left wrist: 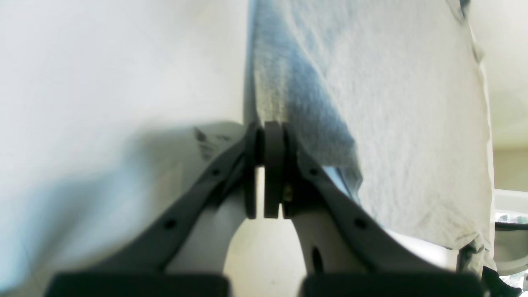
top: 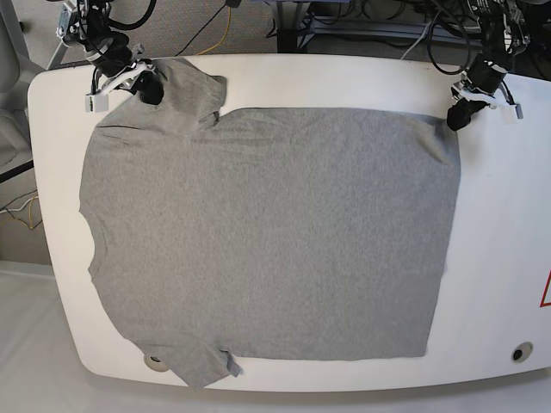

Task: Fold the T-shirt properly
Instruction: 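Close both grippers on the shoulder edges of the shirt, then pull the gripped shoulders apart and toward the robot to flatten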

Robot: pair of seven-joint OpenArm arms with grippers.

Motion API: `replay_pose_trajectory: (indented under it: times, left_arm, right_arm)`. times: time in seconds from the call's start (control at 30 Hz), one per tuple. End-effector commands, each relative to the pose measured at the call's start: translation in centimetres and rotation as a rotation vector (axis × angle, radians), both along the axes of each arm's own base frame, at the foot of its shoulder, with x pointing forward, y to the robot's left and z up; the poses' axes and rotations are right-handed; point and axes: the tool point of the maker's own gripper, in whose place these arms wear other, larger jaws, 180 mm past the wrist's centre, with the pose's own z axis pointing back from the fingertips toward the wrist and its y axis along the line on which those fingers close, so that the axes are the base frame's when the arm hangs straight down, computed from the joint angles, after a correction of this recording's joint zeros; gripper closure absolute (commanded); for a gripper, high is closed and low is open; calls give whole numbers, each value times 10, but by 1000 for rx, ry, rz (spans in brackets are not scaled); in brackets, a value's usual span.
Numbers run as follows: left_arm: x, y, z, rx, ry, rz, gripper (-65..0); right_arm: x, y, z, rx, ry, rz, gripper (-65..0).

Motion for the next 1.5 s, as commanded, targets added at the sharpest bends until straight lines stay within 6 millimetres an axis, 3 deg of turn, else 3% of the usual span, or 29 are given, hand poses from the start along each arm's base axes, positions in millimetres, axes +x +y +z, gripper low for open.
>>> replay_pose_trajectory:
  times: [0.0, 0.43, 0.77, 0.83, 1.1, 1.17, 1.37, 1.47]
  left_arm:
    - [0, 2, 5, 15, -2, -20, 0]
    - [-13, 1, 14, 50, 2, -47, 0]
    - [-26, -10, 39, 105, -23, -103, 0]
    - [-39, -9, 41, 120, -3, -109, 0]
    - [-56, 0, 44, 149, 21, -99, 0]
    - [-63, 8, 49, 170, 23, -91, 0]
    - [-67, 15, 51, 182, 26, -77, 0]
    - [-60, 10, 52, 179, 12, -85, 0]
  right_arm:
    - [-1, -4, 2, -32, 10, 23, 0]
    - [1, -2, 17, -61, -22, 48, 0]
    - [-4, -7, 34, -102, -50, 53, 0]
    - [-12, -11, 41, -127, -47, 49, 0]
    - [-29, -14, 49, -135, -34, 37, 0]
    - [-45, -15, 52, -138, -13, 37, 0]
    - [-49, -11, 58, -136, -19, 46, 0]
    - [-41, -6, 63, -126, -46, 53, 0]
